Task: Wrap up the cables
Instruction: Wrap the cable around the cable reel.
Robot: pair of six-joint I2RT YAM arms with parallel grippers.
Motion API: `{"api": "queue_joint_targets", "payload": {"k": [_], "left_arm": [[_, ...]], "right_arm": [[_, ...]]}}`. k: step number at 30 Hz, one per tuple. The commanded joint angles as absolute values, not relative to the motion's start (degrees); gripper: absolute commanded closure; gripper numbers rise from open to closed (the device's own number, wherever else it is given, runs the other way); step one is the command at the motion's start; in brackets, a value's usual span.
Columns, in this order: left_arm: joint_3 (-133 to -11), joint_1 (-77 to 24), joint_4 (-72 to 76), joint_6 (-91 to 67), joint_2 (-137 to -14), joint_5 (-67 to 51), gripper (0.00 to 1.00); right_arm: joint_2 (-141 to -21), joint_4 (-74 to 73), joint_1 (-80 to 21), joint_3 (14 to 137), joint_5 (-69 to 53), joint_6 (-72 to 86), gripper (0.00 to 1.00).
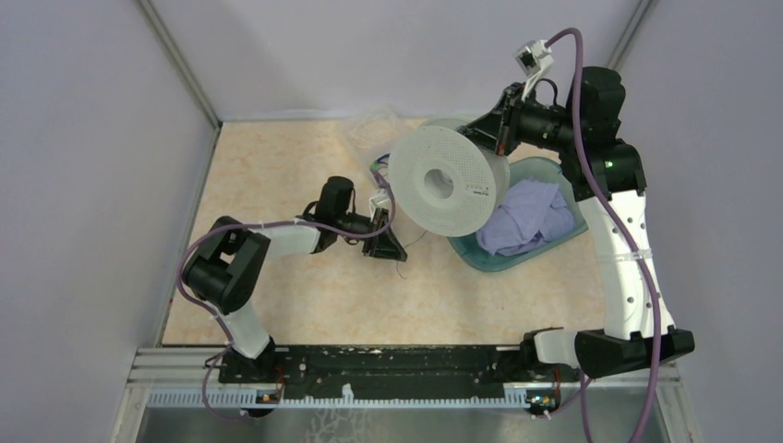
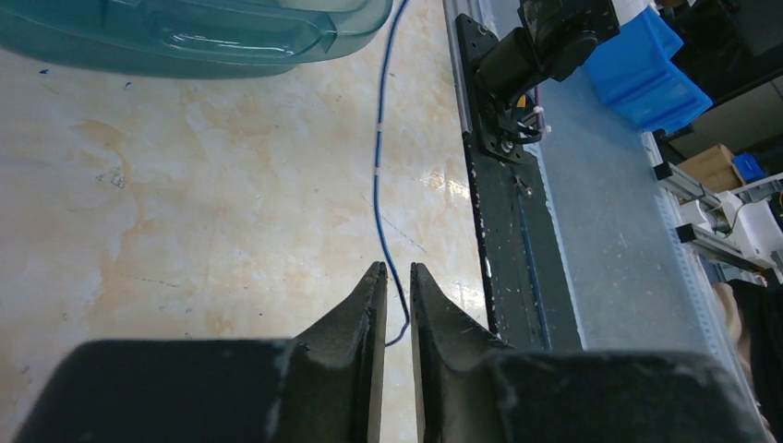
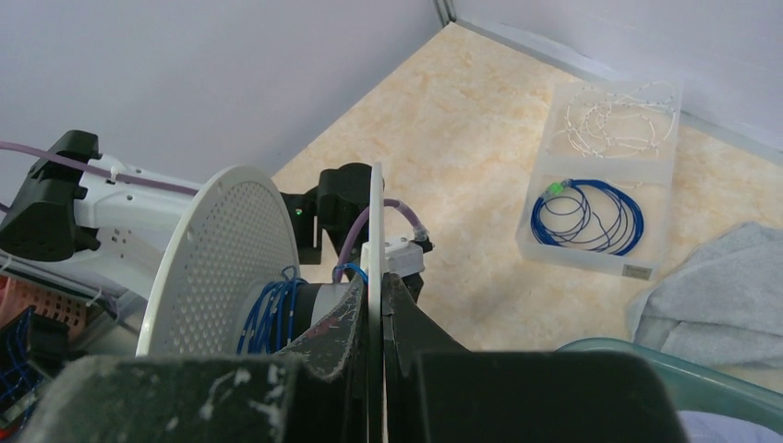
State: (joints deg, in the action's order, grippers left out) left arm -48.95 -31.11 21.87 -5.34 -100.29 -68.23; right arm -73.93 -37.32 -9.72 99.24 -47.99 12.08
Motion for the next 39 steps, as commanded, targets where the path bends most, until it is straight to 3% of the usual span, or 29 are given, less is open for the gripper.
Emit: {"api": "queue_joint_targets", "payload": {"k": [1,3,14,21,28,39], "left_arm": [[-48.9,-31.1,22.0,-3.1,-100.7,-70.1,0.89],[-49.5,-31.2,17.1,1.1,-99.8,-68.6,1.0],[-53.1,-37.6,0.8,19.9,-90.7,-57.1,1.0],[-66.4,-47.9,-16.6,30.9,-91.3,-49.5,1.0],[-84.8,-54.4,-27.6,31.8,-94.1,-47.8,1.0],[-99.2,-48.8,-25.1,21.8,-92.7,-36.2,1.0]], "right_arm": [[-73.2,-32.7,-9.8,100.6,-45.9,13.2,1.0],[-73.0,-31.6,-9.8,100.0,-42.6,13.6,1.0],[-74.2,-22.3,-9.8,94.8,-14.5,19.2,1.0],[-76.1,-17.7,-12.2,88.8,-3.2,15.9,1.0],[-75.7,-14.3,-16.3,82.0,2.1,9.9,1.0],[-71.9,-15.1,-20.2,74.4,-2.7,2.2,1.0]]}}
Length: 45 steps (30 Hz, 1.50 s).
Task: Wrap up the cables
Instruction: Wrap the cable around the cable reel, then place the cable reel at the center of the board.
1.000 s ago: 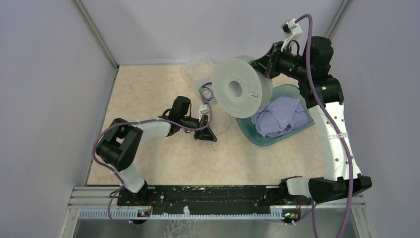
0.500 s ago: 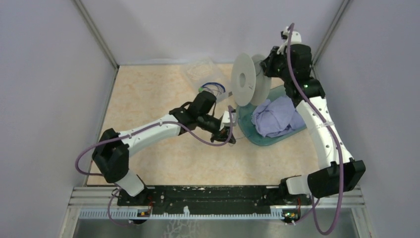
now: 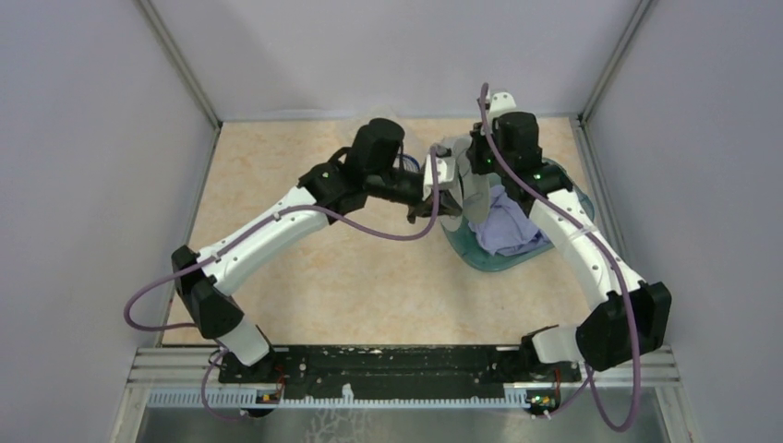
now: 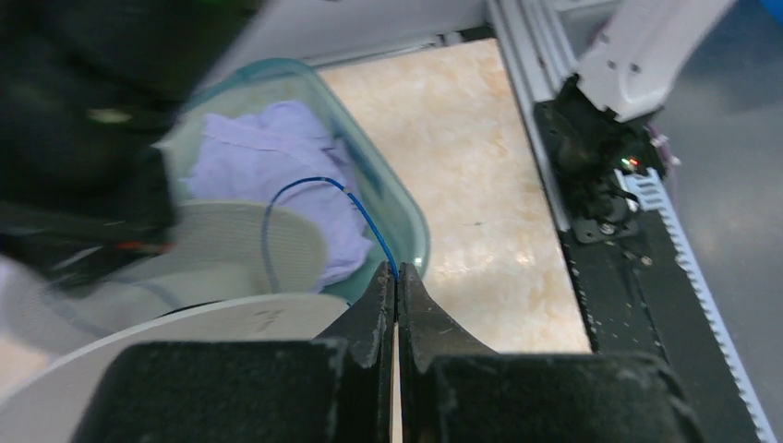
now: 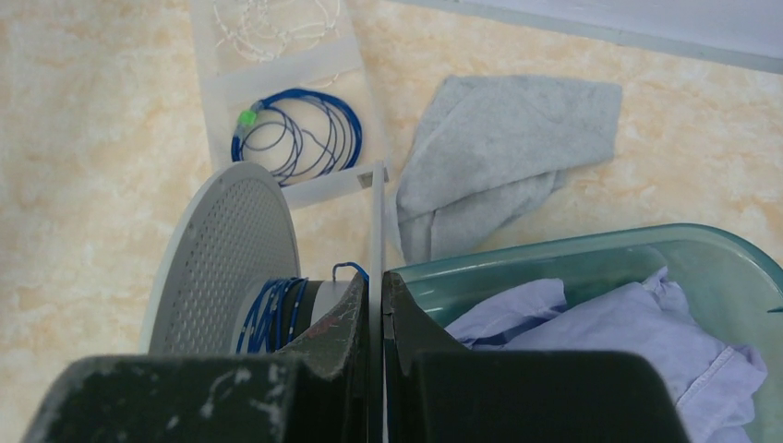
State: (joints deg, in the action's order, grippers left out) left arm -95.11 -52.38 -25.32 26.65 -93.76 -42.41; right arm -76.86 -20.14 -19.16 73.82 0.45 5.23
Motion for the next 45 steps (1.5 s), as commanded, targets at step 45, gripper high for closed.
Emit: {"api": "queue_joint_targets", "payload": {"k": [45], "left_arm": [[-79.6,-21.6,-18.4,6.9,-84.3,-54.4,1.0]], "right_arm": [[-78.4,-4.7,-16.3,76.3,-41.1,20.2,1.0]]}}
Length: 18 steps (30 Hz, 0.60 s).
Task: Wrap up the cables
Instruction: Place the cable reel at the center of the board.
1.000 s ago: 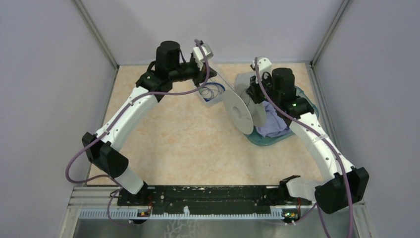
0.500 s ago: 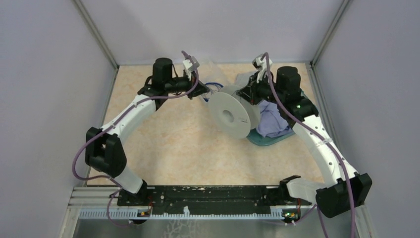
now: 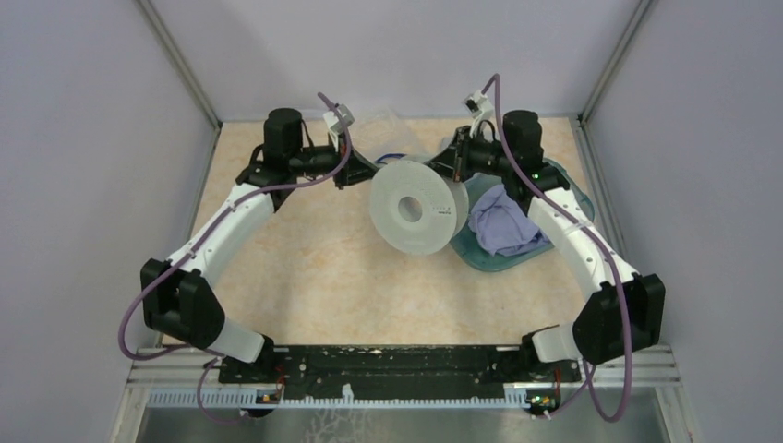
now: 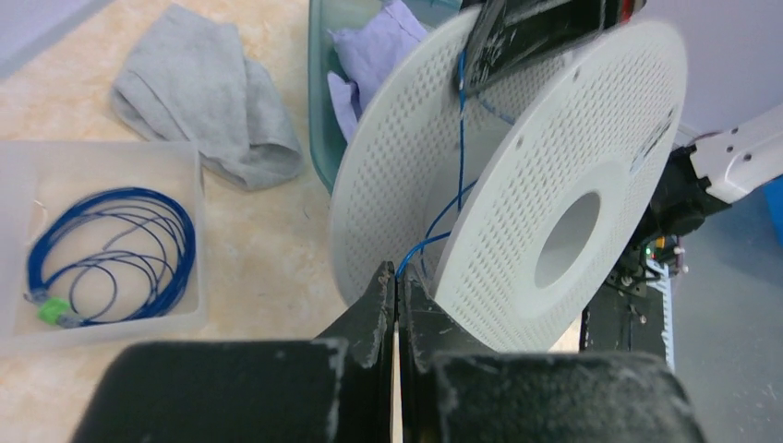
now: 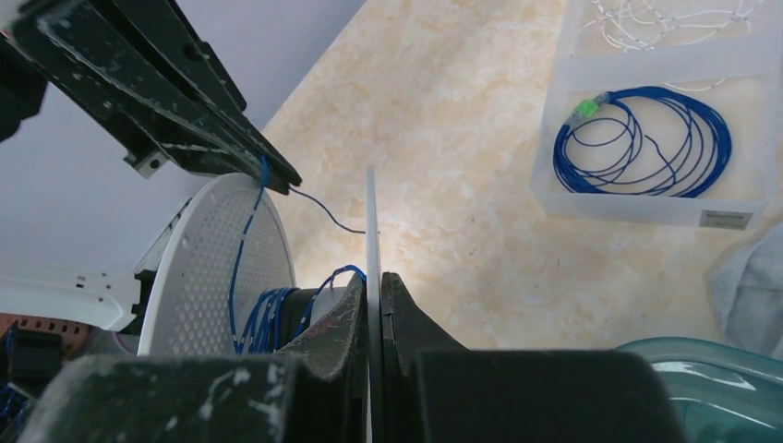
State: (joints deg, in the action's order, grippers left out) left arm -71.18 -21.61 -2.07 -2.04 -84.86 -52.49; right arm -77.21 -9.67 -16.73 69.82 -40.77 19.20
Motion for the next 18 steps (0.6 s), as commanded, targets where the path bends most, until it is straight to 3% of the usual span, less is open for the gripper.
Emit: {"api": "queue_joint_targets", "payload": {"k": [1,5,13,18], "left_arm": [[-81.5,-21.5,-22.2,8.4,-84.9,-55.3,1.0],[-81.4,-21.5,-24.3,8.0,-85.9,-61.4,1.0],[-74.8,-21.5,-7.8,-5.5,-86.2,-75.7,1.0],[-72.5,-21.6,0.2,-12.3,-88.0,-77.6,1.0]], "right_arm": [[-78.6,-5.0,-16.3,76.7,-41.4,19.9,1.0],[-80.0,-2.8,-16.3,77.2,-46.3,21.9,1.0],[-81.5,0.8,-16.5,76.6,-54.2,23.4,1.0],[-82.0,3.2,-17.3,74.3,-54.1,23.5,1.0]]}}
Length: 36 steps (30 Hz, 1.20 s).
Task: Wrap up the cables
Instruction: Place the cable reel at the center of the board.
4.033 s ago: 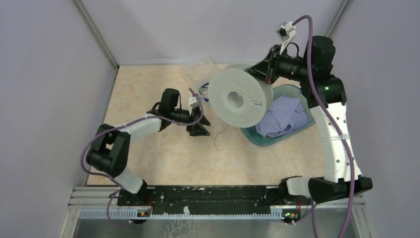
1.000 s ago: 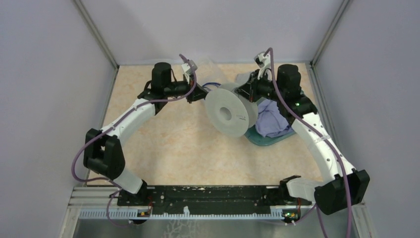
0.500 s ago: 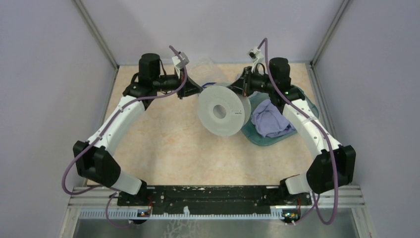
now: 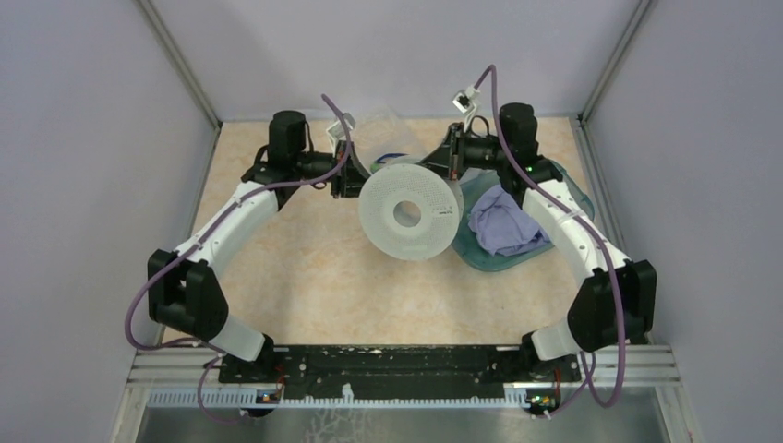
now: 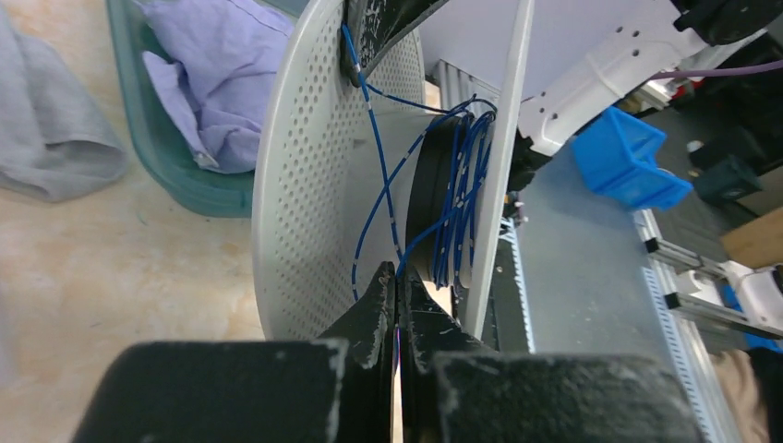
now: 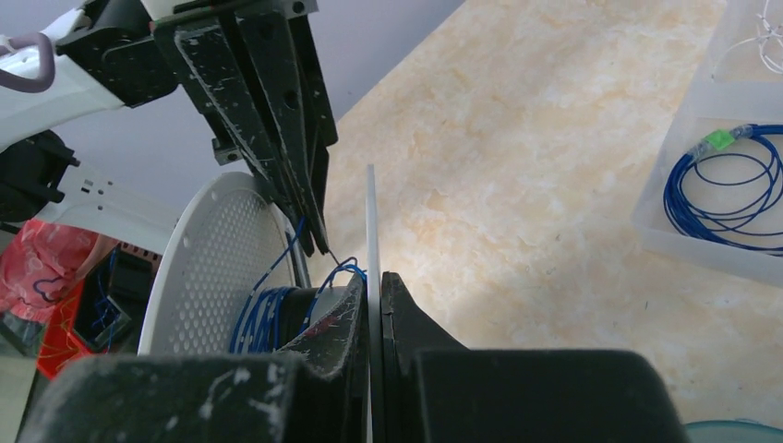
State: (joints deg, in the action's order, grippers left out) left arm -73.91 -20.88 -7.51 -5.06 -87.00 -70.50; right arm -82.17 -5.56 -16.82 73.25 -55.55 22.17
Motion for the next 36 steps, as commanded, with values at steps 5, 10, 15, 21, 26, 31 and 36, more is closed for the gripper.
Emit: {"api": "queue_joint_targets", "payload": {"k": [5,10,15,21,26,31,36], "left_arm": [[-66.7,-21.7,9.3,-20.2,-88.4,-78.1,1.0],[-64.9,-21.8,8.3,-20.7,-88.5,-76.4,1.0],[-71.0,-21.6,-12.1,-5.5,-87.8,-62.7,1.0],[-74.8,-21.7,-20.3,-1.0,-88.2,-60.8,1.0],[-73.0,-21.6,-17.3,-2.0,-88.9,-64.2,1.0],[-70.0,-21.7,-12.9,-3.1,-89.8,-68.3,1.0],[-67.9,-21.7,-8.7,-7.9,-91.3,-73.3,1.0]], "right_arm": [[-84.6,5.4,-18.0,72.2,-51.1,23.0,1.0],[-88.6,7.2,-18.0,71.5,-50.9,22.1,1.0],[-91.1,3.4,-18.1,73.3,-49.5,18.2,1.0],[-94.0,-3.2,-18.1,77.2,-48.6,17.0,1.0],[-96.2,0.5,-18.1,76.2,-51.8,21.4,1.0],[-98.2,4.3,-18.5,75.9,-53.5,23.9,1.0],[-99.8,6.5,-19.8,75.4,-54.0,23.5,1.0]]}}
